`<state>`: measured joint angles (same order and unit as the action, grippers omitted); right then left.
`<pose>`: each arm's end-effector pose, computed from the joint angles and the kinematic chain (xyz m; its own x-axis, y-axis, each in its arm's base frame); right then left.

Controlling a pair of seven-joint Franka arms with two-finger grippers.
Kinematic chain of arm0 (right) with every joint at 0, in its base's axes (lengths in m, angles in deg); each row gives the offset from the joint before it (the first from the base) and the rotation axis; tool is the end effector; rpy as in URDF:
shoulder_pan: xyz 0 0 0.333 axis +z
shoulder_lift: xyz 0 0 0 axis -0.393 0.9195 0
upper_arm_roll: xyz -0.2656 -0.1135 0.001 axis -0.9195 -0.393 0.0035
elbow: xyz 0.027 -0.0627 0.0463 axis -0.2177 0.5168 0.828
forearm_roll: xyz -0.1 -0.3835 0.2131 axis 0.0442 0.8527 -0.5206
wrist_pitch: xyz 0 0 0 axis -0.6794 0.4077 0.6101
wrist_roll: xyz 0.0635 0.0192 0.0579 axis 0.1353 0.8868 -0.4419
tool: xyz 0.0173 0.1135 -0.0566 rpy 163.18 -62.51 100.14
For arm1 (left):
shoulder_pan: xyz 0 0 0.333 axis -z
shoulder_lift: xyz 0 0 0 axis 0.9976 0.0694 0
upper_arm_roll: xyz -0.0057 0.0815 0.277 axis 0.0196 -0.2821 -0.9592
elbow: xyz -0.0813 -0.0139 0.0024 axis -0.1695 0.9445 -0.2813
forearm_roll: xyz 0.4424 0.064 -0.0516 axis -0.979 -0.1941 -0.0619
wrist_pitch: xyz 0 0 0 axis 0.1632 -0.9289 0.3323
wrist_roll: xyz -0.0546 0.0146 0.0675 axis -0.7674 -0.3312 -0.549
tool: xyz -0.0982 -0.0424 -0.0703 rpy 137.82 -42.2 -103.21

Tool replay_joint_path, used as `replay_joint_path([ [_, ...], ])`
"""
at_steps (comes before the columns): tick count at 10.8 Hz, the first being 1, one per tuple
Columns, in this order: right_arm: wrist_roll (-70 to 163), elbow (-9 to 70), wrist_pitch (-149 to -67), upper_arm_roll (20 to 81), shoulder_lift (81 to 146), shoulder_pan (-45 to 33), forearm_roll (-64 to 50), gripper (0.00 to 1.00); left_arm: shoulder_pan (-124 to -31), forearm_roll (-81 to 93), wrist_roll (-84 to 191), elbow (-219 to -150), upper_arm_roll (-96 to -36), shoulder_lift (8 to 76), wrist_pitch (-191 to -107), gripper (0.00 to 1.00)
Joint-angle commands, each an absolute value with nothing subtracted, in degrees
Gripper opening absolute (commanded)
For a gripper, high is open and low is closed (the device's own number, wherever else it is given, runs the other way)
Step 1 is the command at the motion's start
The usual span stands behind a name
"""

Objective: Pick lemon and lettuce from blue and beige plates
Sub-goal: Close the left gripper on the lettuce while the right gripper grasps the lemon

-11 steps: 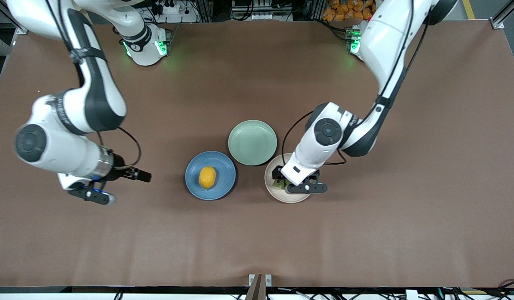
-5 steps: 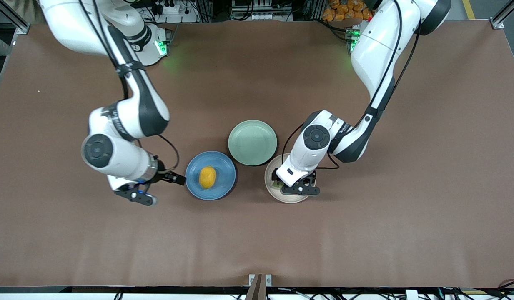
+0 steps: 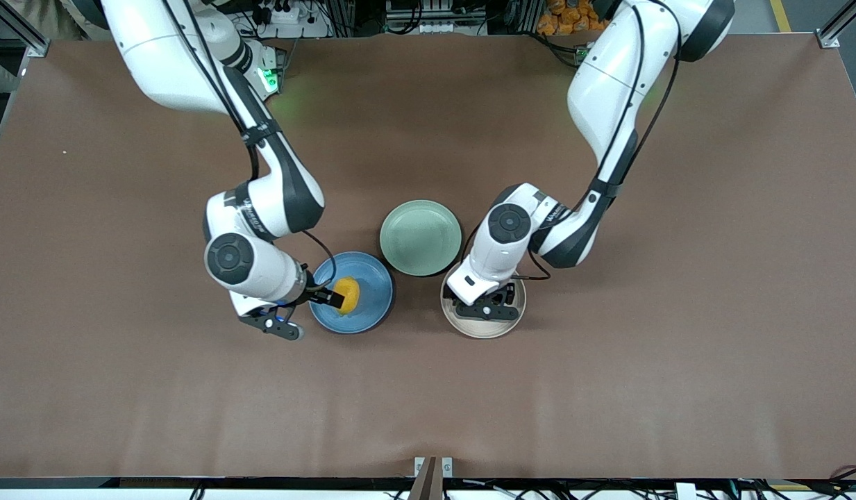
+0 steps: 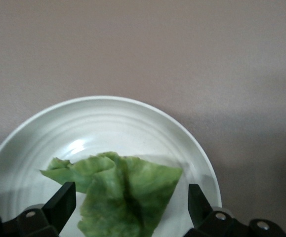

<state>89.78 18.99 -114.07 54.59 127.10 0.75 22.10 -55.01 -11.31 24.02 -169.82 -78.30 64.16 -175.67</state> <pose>0.6745 0.2923 0.2013 0.9356 -0.3367 -0.1061 -0.3430 -0.9381 -0.0484 0.6146 -0.4473 0.1181 0.9820 -0.0736 0.1741 -0.0899 -0.9921 0.0877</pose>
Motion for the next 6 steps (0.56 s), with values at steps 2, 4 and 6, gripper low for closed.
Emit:
replay_joint_path([
  [2,93.2,22.5,-119.0,54.2,127.3,3.1,21.7,1.0,-54.2,-13.3,22.1,-168.6,-79.4,65.3,-176.1,1.0],
  [4,94.4,22.5,-120.1,54.2,128.0,3.8,21.7,1.0,-54.3,-13.1,22.0,-168.8,-79.4,65.3,-176.1,0.95],
  [6,94.5,22.5,-120.7,54.2,128.6,3.9,21.7,1.0,-54.2,-12.9,18.5,-168.8,-79.4,65.3,-176.1,0.01],
])
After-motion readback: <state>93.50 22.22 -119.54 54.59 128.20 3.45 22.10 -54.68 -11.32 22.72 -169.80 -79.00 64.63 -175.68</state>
